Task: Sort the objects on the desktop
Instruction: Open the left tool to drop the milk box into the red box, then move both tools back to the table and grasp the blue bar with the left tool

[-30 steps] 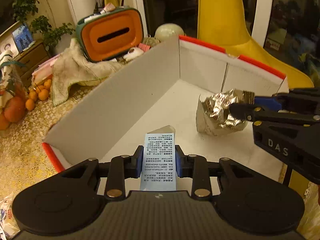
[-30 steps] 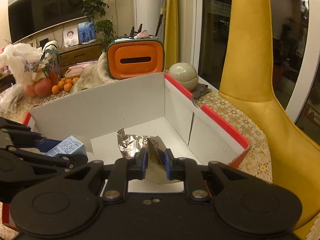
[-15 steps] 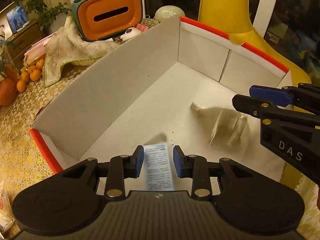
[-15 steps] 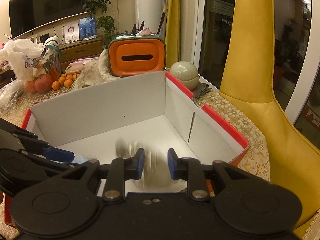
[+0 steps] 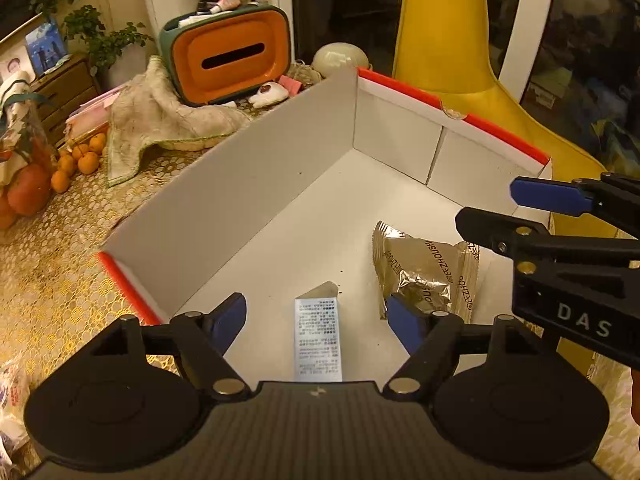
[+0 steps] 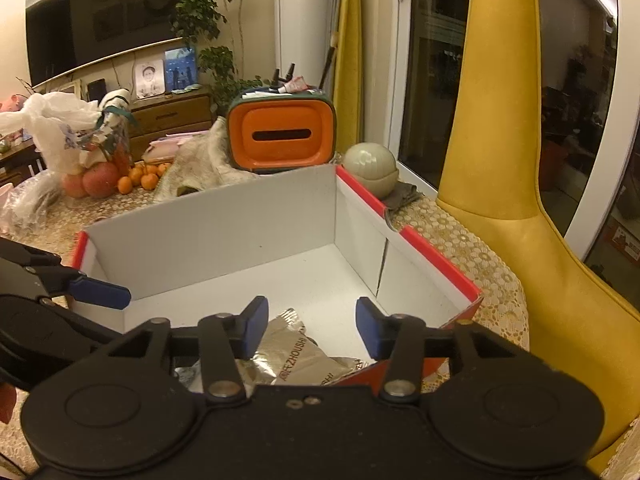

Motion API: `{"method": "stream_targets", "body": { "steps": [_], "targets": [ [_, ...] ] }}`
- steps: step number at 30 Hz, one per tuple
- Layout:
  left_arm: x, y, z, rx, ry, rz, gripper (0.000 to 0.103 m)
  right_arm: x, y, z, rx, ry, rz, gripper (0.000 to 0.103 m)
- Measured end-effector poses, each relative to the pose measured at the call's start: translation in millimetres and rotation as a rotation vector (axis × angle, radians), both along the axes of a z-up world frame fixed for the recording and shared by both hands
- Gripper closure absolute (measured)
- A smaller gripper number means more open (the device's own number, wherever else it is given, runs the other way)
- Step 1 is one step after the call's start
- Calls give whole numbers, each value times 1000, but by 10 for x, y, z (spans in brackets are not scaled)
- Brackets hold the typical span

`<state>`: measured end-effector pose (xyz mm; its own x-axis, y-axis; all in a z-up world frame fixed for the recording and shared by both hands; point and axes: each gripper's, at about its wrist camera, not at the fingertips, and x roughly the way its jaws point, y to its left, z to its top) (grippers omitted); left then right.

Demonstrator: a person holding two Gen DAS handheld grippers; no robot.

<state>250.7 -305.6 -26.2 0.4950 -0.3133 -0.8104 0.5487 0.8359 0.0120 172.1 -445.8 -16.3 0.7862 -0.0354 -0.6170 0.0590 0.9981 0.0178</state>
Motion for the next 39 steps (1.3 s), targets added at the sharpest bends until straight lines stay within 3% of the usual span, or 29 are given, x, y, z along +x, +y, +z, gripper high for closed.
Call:
{"method": "stream_targets", "body": {
  "steps": [2,8,12,28,39],
  "targets": [
    [-35,40,36,-2,-6,4,21,-42,23,38,2,-5,8,47],
    [-217,197,186,-33,-35,12,20,-168,114,197,-3,-35,28,42],
    [-368,304,299,-50,-54,8,4,-249,178,296,-10,-52,36,39],
    [-920,1146,681,-116,-139,124,2,-579,602,601,-26,-96,94,32],
    [-1243,1929,736,-117,-192,262,2,-664,1219,658,-9,-86,195,31]
  ]
}}
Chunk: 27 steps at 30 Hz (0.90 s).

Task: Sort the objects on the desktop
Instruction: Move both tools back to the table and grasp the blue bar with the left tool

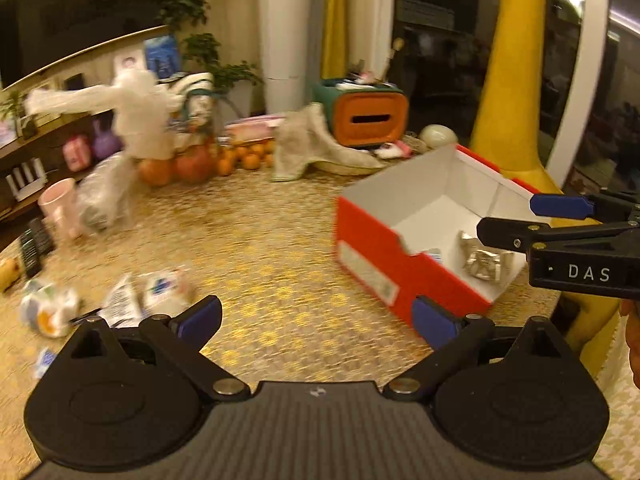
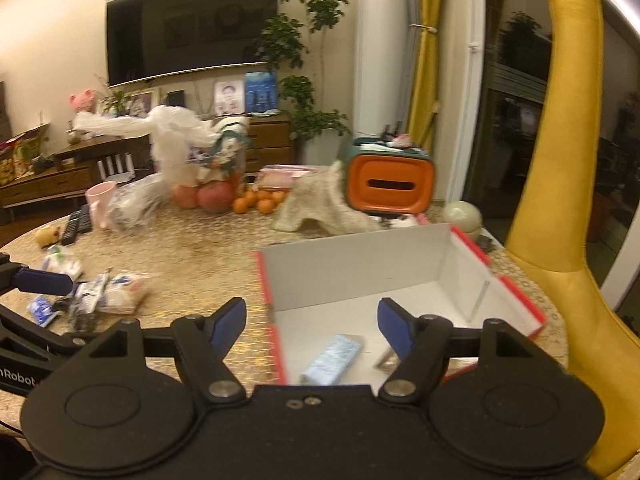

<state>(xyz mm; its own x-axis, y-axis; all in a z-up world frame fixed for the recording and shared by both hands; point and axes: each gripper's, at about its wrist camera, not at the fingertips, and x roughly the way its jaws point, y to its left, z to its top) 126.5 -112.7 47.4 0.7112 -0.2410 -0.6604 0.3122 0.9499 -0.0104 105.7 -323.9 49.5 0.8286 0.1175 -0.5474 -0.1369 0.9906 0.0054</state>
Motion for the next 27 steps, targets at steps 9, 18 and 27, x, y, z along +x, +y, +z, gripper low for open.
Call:
{"method": "stream_targets", "body": {
  "steps": [9,18,27],
  "targets": [
    [-175,675,-28,2,-45,106,2,51,587,-37,5,19,88,31],
    [-276,1287,-143,-8,-67,185,2,164,1066,-78,17,39,144,31],
    [-184,1990,-406,-39,-51,284,2,436,1545,-238,14,77,198,30]
  ]
}}
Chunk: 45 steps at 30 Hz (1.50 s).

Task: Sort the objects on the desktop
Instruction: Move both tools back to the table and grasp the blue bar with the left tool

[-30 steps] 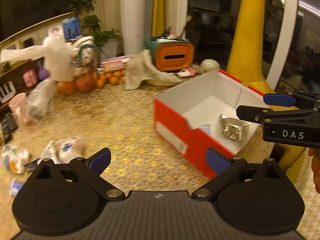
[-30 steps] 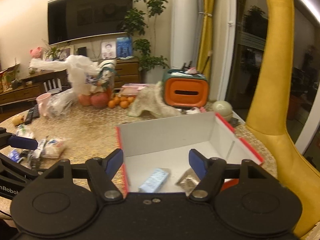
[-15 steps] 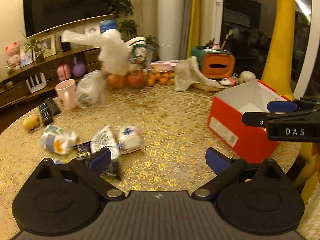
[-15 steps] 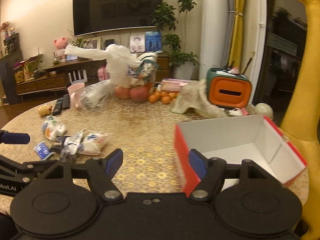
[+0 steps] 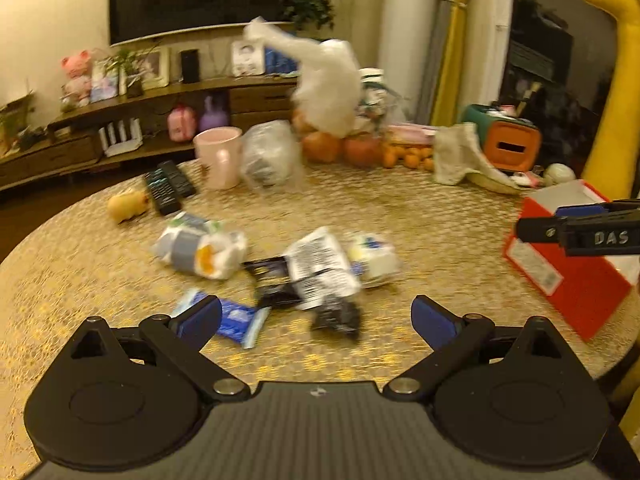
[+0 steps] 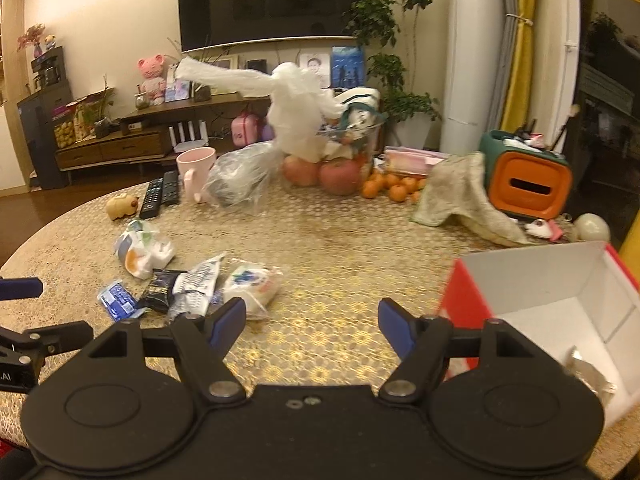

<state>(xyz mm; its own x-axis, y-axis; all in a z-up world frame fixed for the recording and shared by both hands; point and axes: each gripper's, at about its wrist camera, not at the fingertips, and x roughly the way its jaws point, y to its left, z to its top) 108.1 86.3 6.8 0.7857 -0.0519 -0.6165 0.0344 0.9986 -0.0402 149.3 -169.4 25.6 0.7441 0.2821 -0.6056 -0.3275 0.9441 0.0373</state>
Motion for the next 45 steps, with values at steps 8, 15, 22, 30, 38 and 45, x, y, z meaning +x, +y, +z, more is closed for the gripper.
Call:
{"method": "stream_targets", "body": {
  "steps": [8,15,22,30,38,45],
  "targets": [
    [203,474,-323,-6,38,95,2,389,274,-207,11,33,11,30],
    [463,634,-619,16,95,118,2,683,466,-458,0,78,29,30],
    [801,810,-826,-31,198,248,2,924,613,-646,-18,104,39,31],
    [1104,942,-958,-110,279,421,2,1121,782,-812,-21,126,59,31],
    [1248,825,-1059,-56,290,497,3,1264,919,-962,-30,150,34,31],
    [1190,754,-1098,-2,266,450,3,1320,1062,-1028,-45,158,47,31]
  ]
}}
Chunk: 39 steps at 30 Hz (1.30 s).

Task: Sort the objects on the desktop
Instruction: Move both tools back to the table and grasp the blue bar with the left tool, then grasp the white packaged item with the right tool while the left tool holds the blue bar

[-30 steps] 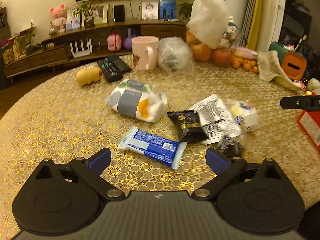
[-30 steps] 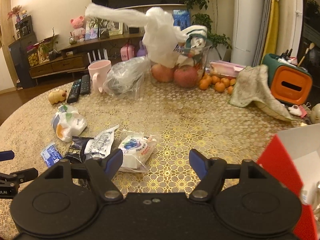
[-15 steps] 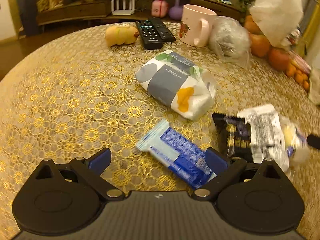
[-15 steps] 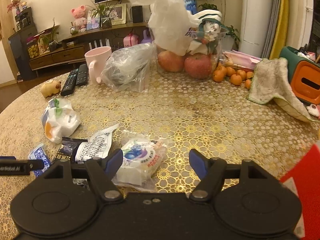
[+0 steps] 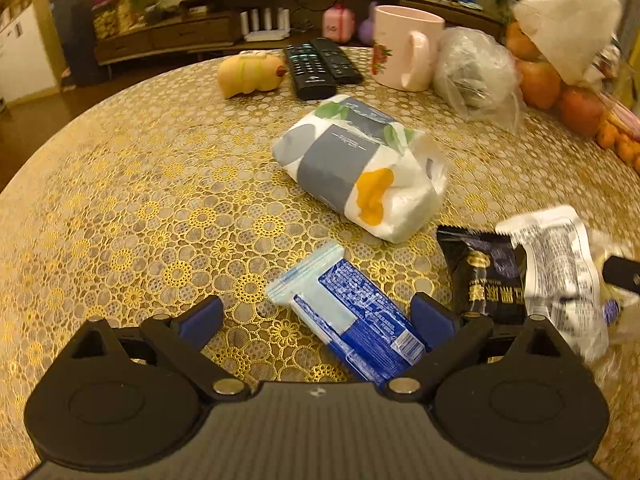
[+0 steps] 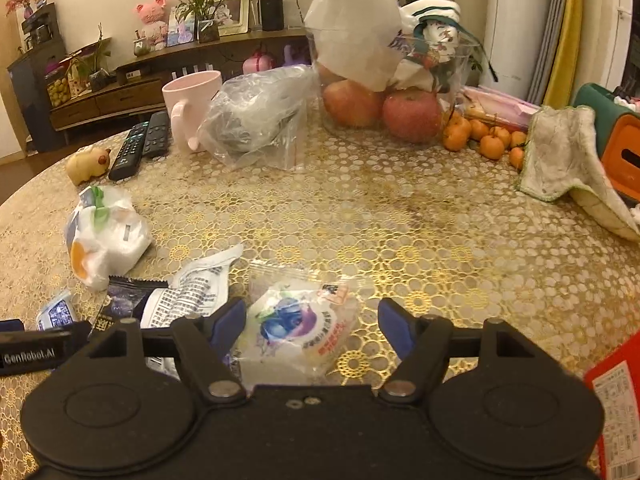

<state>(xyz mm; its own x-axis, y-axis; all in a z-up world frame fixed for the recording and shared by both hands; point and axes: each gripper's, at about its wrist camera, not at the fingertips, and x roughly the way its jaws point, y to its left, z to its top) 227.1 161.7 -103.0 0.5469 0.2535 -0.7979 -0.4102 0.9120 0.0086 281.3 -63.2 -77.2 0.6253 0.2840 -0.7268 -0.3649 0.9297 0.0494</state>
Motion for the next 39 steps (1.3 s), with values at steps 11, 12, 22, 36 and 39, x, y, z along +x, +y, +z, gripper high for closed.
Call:
{"method": "stream_targets", "body": {
  "steps": [11,12,22,36,39],
  "targets": [
    [-258,171,60,9,12,-136,5,0,-202,41,-14,-3,29,31],
    [-253,132,64,15,4,-150,5,2,-193,43,-4,7,32,31],
    [-249,14,50,10,-36,-180,31,-35,-93,-120,-25,38,55,30],
    [-312,-19,116,30,-83,-163,68,-134,-156,-75,-18,25,46,52],
    [-326,-42,174,24,-87,-163,68,-174,-213,-24,-20,14,41,52]
  ]
}}
